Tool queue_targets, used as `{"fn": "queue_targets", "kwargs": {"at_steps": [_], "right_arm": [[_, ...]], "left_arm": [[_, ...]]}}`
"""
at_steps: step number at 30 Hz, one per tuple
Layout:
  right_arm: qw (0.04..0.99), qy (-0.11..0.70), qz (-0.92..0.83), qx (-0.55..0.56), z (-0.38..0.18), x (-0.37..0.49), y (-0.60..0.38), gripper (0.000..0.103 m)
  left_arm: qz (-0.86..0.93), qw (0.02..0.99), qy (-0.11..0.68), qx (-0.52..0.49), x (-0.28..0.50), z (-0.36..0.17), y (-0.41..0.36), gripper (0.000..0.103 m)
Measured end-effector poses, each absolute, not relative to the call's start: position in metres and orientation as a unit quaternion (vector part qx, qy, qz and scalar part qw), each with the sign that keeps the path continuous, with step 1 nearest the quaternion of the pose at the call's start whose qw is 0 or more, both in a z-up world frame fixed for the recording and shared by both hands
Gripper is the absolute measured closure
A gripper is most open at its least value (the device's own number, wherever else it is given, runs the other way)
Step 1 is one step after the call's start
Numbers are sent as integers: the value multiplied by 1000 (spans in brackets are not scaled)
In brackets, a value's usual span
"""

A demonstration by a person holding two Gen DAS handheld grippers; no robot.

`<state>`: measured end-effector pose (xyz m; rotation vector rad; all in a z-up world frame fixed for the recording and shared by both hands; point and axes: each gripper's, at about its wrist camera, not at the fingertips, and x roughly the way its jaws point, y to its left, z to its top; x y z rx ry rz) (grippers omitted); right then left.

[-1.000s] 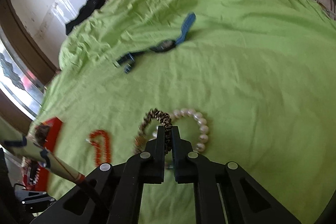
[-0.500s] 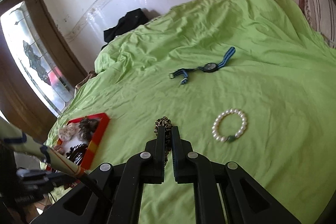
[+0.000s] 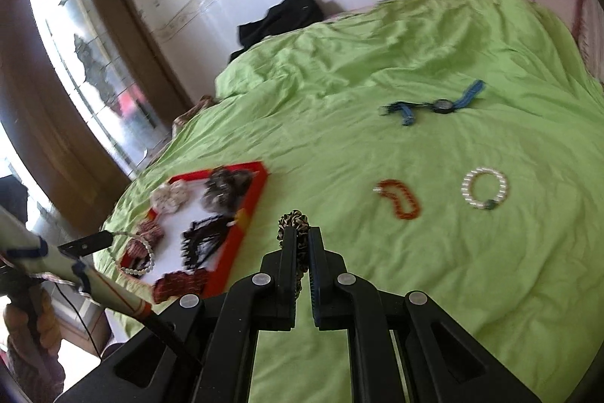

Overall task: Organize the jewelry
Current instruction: 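Carry both bracelets into the tray and open both grippers, then withdraw both grippers and move them to the red bead and pearl bracelets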

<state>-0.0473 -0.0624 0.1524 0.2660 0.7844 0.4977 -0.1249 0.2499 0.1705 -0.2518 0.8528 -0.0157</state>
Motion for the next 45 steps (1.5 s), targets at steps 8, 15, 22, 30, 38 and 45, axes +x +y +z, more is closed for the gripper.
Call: {"fn": "queue_targets", "kwargs": {"at_steps": [8,15,22,30,38,45], "right_arm": [[866,397,296,71,159,-53,32,96],[837,419,349,38,147,-51,117,96],[806,460,371,30,114,-35,187,96],[799,484,357,2,83,-27,214,96],[803,481,350,-19,81,-31,216,93],[821,451,351,-14,109,-43,196,82]], "left_arm": [[35,884,434,-171,-126,121,313,98],[66,877,443,-175,-120,89,340,97],[82,865,448,-211,-110,71,372,97],[69,867,438,-227,-115,74,379,97],[73,882,414,-213,-133,101,367,85],[97,894,392,-194,-157,126,352,72]]}}
